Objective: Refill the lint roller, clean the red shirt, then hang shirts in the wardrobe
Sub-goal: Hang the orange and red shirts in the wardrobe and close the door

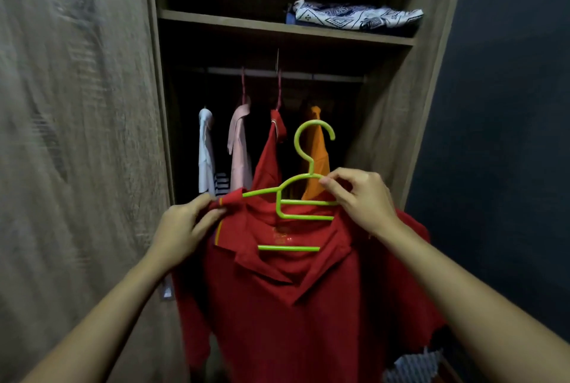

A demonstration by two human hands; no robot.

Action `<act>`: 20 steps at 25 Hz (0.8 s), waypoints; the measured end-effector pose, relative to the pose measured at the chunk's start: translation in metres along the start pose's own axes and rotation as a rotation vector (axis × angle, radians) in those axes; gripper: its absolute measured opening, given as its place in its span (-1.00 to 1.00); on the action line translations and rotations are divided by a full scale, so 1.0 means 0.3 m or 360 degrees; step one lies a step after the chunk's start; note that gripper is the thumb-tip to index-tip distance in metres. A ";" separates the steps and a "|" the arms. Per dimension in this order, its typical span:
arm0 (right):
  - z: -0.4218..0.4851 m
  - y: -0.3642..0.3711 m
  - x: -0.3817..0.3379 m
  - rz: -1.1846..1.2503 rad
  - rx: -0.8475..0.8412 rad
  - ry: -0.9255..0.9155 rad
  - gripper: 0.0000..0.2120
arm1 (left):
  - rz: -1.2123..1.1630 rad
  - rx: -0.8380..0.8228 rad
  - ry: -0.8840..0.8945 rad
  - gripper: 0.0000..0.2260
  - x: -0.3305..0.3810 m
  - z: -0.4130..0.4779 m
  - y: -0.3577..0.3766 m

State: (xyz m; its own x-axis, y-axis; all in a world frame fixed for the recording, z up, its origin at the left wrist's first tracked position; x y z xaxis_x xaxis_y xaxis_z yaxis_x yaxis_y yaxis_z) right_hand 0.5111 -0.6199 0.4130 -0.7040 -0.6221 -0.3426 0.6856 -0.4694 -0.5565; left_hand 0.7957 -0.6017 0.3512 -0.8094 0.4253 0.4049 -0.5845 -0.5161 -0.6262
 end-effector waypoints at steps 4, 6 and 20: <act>0.010 -0.012 0.125 -0.0171 -0.0282 0.0121 -0.52 | -0.0181 0.0272 -0.0157 -0.90 -0.079 0.006 -0.151; -0.023 0.037 0.165 0.0039 -0.0493 0.0094 -0.66 | -0.0129 0.0249 -0.0169 -0.89 -0.091 0.010 -0.170; -0.012 0.060 0.172 0.0555 -0.0430 0.0127 -0.80 | -0.0067 -0.0045 0.0162 -0.87 0.047 0.074 -0.156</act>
State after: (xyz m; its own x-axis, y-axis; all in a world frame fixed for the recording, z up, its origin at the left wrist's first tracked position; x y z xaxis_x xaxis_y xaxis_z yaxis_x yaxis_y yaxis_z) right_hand 0.4864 -0.6583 0.3824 -0.4586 -0.6587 -0.5964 0.8191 -0.0531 -0.5712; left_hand 0.8105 -0.5880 0.4010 -0.7733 0.5203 0.3623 -0.6148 -0.4758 -0.6290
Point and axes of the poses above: each hand's wrist, its own z-axis towards the middle knuckle, its own y-axis out of the palm, x = y × z, the point moved 10 cm from there along z, towards the middle knuckle
